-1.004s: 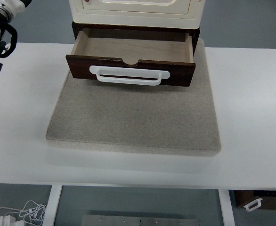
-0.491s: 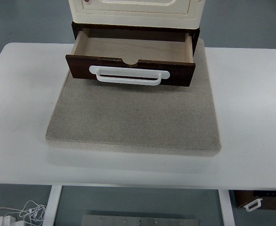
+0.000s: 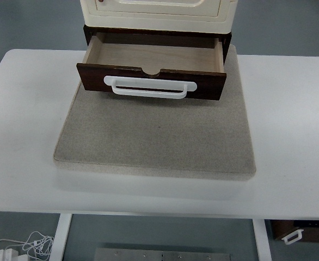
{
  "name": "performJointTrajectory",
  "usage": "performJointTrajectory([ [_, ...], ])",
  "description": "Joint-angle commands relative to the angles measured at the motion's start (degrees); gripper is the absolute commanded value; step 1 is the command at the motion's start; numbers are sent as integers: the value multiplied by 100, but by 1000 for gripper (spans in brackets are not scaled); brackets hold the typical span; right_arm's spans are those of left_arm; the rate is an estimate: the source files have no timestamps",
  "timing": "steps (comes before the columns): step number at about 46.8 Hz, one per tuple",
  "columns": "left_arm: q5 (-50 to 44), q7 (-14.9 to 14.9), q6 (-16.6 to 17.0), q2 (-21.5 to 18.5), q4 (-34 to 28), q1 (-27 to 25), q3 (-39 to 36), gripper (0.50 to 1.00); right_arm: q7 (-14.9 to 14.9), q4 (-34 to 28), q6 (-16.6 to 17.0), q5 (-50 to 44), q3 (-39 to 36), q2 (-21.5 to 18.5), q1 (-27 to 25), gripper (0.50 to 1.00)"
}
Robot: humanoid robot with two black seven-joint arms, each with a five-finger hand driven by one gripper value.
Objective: Close the drawer under the combination cabinet
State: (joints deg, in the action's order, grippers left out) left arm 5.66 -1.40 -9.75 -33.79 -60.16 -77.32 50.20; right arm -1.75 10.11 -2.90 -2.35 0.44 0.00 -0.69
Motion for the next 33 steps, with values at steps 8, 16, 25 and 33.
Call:
performJointTrajectory([
  [8, 295, 8, 69, -102, -1304, -20, -827, 994, -1, 0, 0, -3, 0, 0, -1, 952],
  [16, 559, 8, 184, -67, -2105, -46, -1355, 994, -1, -8, 0, -3, 0, 0, -1, 952],
  [25, 726, 8, 184, 48, -2500, -239, -2128, 994, -1, 0, 0, -3, 0, 0, -1, 952],
  [33, 1147, -88, 166, 249, -2790, -301, -2665, 994, -1, 0, 0, -3, 0, 0, -1, 952],
])
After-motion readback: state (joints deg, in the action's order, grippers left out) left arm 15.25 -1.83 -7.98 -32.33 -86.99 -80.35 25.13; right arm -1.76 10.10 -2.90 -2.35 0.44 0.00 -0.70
